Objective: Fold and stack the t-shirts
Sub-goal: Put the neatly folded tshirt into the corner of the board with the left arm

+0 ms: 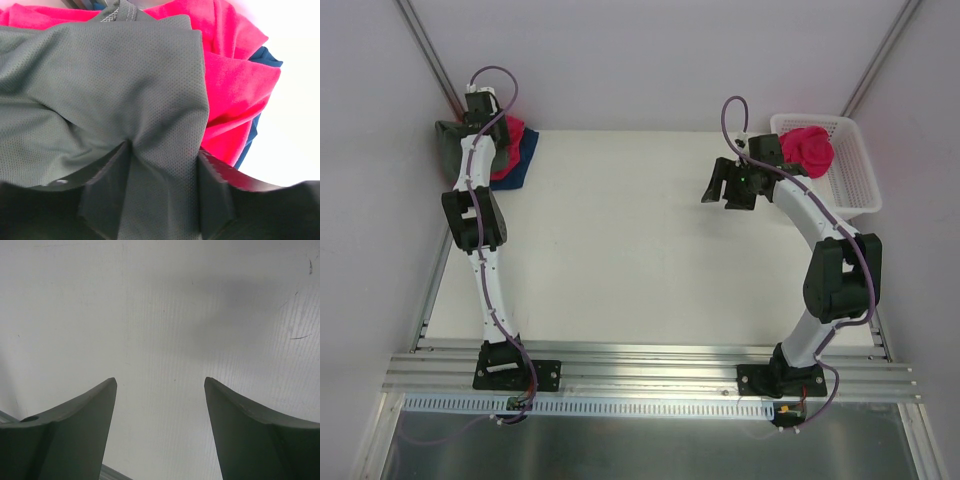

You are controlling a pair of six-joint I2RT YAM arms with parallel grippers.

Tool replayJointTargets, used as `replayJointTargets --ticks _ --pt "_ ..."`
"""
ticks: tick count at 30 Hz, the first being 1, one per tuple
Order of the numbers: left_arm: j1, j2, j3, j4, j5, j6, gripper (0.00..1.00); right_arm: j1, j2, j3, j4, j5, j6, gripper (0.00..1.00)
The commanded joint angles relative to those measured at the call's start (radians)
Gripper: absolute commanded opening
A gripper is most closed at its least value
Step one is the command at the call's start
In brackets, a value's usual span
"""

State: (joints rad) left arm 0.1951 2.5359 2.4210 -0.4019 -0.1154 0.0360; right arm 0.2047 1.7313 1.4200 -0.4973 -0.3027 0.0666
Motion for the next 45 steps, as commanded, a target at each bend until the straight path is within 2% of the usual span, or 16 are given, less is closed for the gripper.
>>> replayJointTargets --ticks 1,5,18,19,21,22,24,36,45 --pt "-0.014 -0.028 0.018 0.002 0.042 0.007 0.46 0.007 -0.019 0.019 0.016 0.005 -0.004 0.75" --pt "-0.025 -0.031 0.018 -0.005 0.077 0.01 0.27 0.015 -0.024 0.022 0.016 0.013 -0.007 0.76" --pt "-0.06 -0.081 -0.022 -0.035 0.142 -0.004 0.18 0.025 -0.018 0.026 0.02 0.013 -0.004 0.77" --pt "-0.063 -0.085 -0.022 -0.035 0.125 -0.013 0.27 0.025 -0.018 0.03 0.022 0.013 -0.001 0.77" --pt "-0.066 -0.075 -0.005 -0.023 -0.007 -0.025 0.42 0.025 -0.01 0.033 0.023 0.007 -0.001 0.77" --pt "-0.066 -0.071 0.007 -0.014 -0.036 0.001 0.67 0.025 -0.009 0.034 0.025 0.005 0.001 0.77" --pt "-0.063 -0.071 0.039 0.011 -0.078 0.027 0.79 0.025 -0.006 0.039 0.025 0.004 0.002 0.77" --pt "-0.019 -0.15 0.043 0.008 -0.09 0.001 0.77 0.027 0.011 0.046 0.034 -0.012 0.019 0.77" --pt "0.052 -0.117 0.039 0.023 -0.121 0.028 0.77 0.038 0.02 0.05 0.036 -0.007 0.018 0.77"
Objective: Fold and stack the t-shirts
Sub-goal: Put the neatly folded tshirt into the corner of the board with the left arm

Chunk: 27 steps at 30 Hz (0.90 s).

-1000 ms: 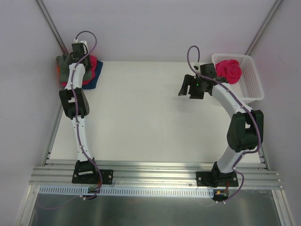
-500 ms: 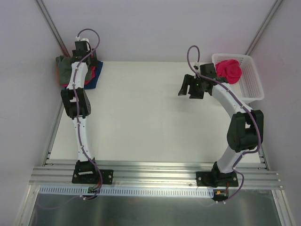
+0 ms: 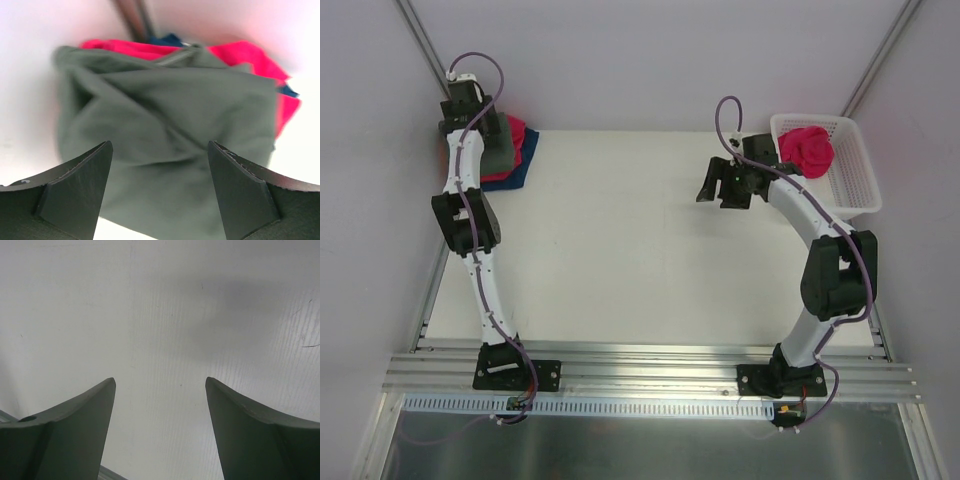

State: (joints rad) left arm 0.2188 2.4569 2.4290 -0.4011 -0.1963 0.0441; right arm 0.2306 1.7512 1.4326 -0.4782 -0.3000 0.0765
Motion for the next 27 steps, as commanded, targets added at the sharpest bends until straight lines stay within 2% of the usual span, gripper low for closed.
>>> replayJointTargets --ticks 1,14,18,23,27 --pt "0.04 -0.032 0.03 0.027 -0.045 0.026 0.77 0.012 0.001 0.035 0.015 -0.01 0.009 0.77" --pt "0.108 0.068 0.031 0.076 -0.091 0.063 0.81 0.058 -0.005 0.026 -0.003 0.032 -0.02 0.77" --pt "0.102 0.062 0.03 0.076 -0.138 0.059 0.89 0.076 0.004 0.032 -0.005 0.041 -0.027 0.78" --pt "0.096 0.037 -0.014 0.062 -0.205 0.057 0.91 0.098 0.027 0.081 -0.014 0.056 -0.037 0.78" --pt "0.083 -0.045 -0.047 0.036 -0.235 0.011 0.92 0.102 0.045 0.155 -0.025 0.093 -0.07 0.79"
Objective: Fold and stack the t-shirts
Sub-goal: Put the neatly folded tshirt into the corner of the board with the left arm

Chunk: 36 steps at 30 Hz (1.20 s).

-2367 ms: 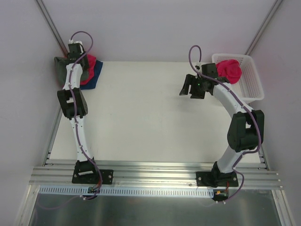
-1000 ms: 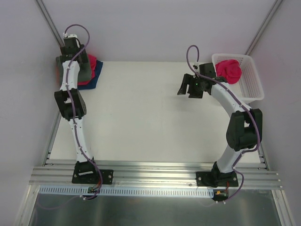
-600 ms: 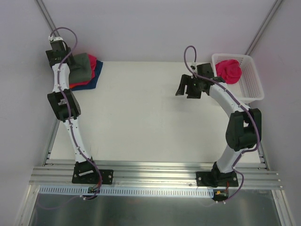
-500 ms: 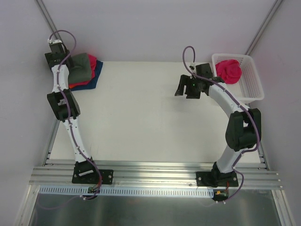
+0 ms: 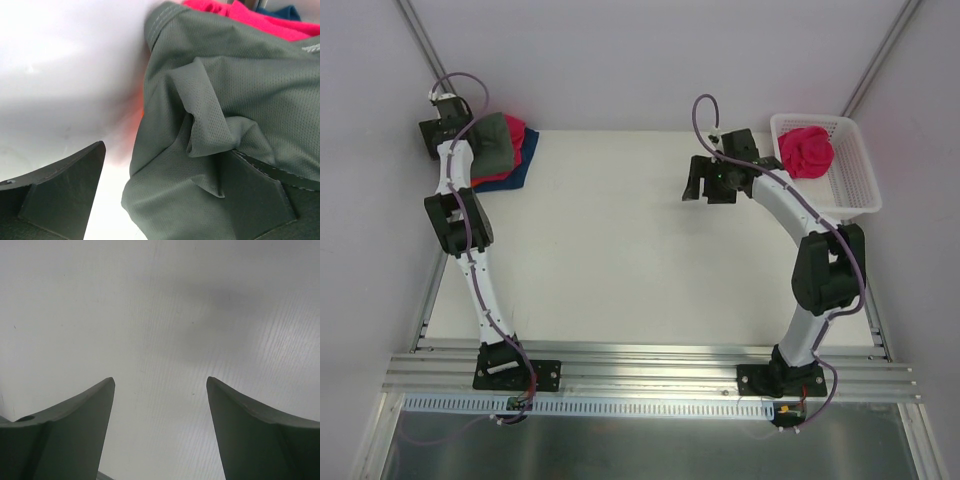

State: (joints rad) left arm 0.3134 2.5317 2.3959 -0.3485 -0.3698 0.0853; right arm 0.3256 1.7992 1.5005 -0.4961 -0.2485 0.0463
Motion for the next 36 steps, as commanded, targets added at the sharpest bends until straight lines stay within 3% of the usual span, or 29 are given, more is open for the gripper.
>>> replayJointTargets --ticks 1,8,14,21,26,27,30,36 --pt "-0.016 -0.138 -0.015 -0.02 -0.063 -0.039 0.94 0.009 -0.001 0.119 -0.009 0.054 -0.051 0.79" --pt "-0.08 -0.333 0.008 -0.044 -0.064 -0.081 0.96 0.007 -0.047 0.171 -0.007 0.043 -0.088 0.8" --pt "-0.18 -0.589 -0.039 -0.05 -0.081 -0.067 0.99 -0.016 -0.136 0.225 -0.018 0.044 -0.108 0.85" --pt "-0.339 -0.899 -0.36 -0.135 0.135 -0.082 0.99 -0.097 -0.28 0.276 -0.113 0.092 -0.111 0.88" --pt "-0.349 -1.049 -0.558 -0.182 0.31 -0.166 0.99 -0.097 -0.406 0.267 -0.251 0.179 -0.152 0.95" --pt "-0.349 -1.065 -0.607 -0.193 0.366 -0.167 0.99 -0.096 -0.435 0.242 -0.262 0.189 -0.149 0.99" --pt "-0.349 -1.103 -0.671 -0.208 0.503 -0.183 0.99 -0.091 -0.553 0.164 -0.272 0.207 -0.146 0.97" --pt "-0.347 -1.096 -0.698 -0.214 0.537 -0.137 0.99 -0.057 -0.647 0.06 -0.355 0.359 -0.243 0.97"
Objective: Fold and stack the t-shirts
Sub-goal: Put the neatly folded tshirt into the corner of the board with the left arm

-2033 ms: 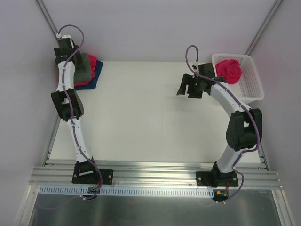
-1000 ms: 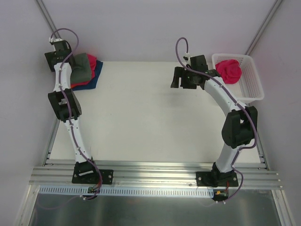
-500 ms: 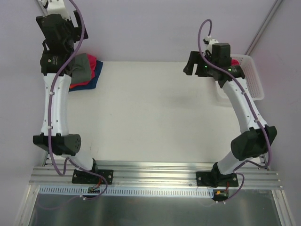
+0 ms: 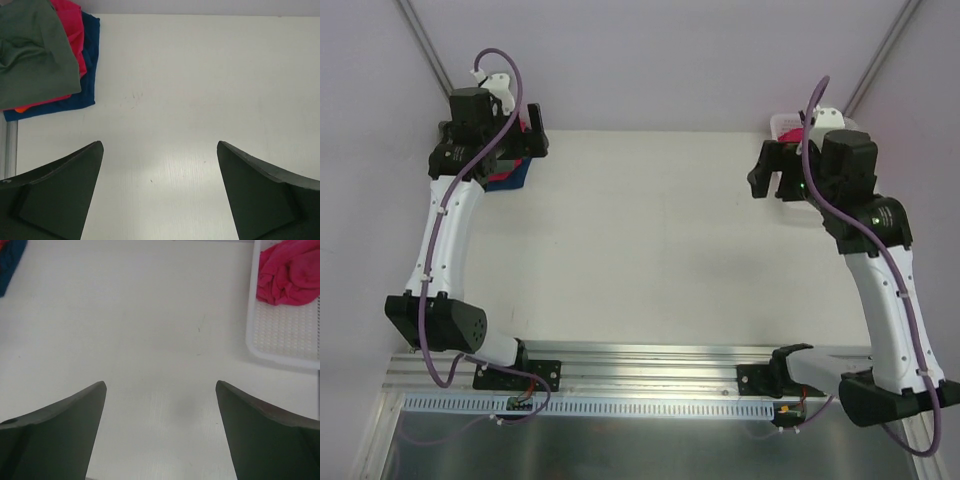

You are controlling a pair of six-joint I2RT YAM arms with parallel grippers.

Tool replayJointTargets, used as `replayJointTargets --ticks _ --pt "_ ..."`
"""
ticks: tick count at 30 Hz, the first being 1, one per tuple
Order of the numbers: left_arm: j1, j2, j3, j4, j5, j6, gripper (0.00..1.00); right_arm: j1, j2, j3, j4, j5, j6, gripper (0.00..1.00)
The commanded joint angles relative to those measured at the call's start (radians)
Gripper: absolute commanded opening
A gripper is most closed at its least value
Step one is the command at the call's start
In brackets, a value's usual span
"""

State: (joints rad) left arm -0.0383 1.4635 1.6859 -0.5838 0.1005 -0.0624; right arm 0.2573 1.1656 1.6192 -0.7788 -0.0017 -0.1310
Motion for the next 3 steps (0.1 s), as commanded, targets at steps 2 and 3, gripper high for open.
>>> replayJointTargets --ticks 2,3 --pt "0.006 -0.031 0.001 0.018 0.068 0.035 1.0 0.01 -0.027 -0.088 -0.083 0.161 -0.076 0.97" --pt "0.008 -0.032 -0.005 0.018 0.065 0.038 0.99 0.008 -0.058 -0.122 -0.071 0.183 -0.075 0.97"
